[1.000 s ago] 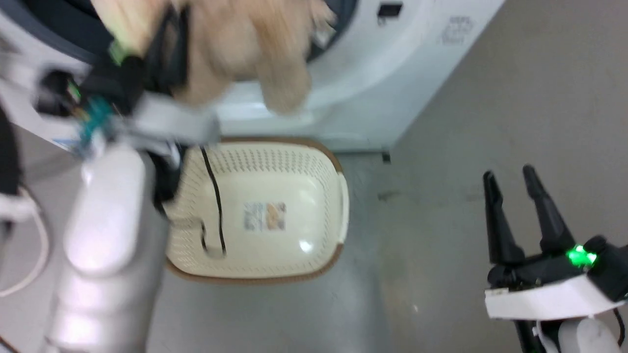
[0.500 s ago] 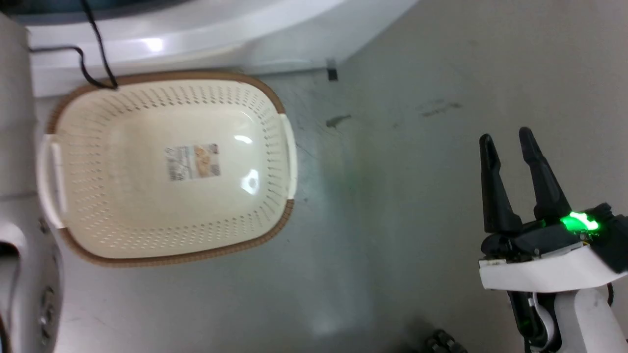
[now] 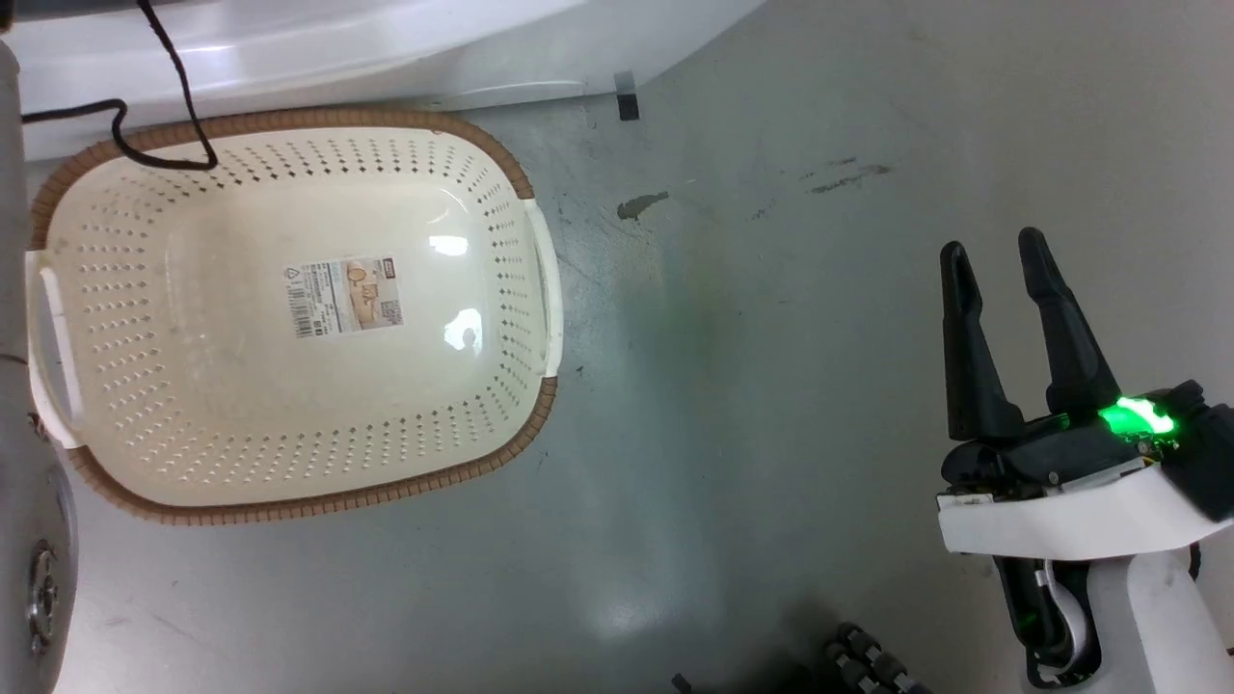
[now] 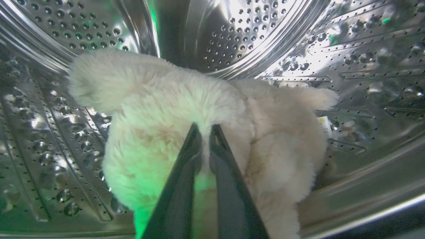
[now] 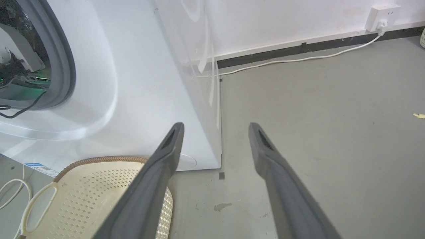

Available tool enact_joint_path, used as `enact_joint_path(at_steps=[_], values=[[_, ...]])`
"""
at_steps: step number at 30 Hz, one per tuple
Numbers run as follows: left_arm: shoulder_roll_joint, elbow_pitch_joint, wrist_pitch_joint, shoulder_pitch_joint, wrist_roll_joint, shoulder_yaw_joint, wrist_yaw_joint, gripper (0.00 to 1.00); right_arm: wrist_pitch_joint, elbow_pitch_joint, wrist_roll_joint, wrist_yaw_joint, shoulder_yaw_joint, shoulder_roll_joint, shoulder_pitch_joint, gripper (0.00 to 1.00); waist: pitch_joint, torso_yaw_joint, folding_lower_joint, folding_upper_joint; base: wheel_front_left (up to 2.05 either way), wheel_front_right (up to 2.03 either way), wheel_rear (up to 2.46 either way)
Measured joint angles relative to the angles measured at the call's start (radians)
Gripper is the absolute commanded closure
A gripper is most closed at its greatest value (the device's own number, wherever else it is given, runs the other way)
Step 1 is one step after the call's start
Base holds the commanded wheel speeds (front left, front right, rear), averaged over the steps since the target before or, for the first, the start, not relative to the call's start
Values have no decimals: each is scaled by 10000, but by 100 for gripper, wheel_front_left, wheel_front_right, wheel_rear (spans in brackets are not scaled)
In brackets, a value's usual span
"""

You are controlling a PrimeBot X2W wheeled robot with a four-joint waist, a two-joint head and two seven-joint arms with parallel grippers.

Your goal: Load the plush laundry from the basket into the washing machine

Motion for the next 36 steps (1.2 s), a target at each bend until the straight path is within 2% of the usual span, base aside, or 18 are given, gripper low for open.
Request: enact_joint_path(at_steps=[9,15,27,36], values=[[-228,631,-1375,203,-299,-115,-42,0,0,25,-174,0,-205,-52,42,0,-774,337,0,-1,0,0,0],[-619,339,-1910,1949,-512,-284,-184,0,-2,105,-533,0,-439,-125,430,0,-1917,638,-2,0,0,0,0],[-1741,-4073,-1935,8621,-1149,-295,-219,0,0,194,-1496,0,-756,-222,2197,0,-5170,1591,-6,0,0,0,0],[-2313,-6656,-1937,12343,-1501,15,-196,0,0,209,-1912,0,-995,-148,3230,0,-7126,2690,-5,0,0,0,0]])
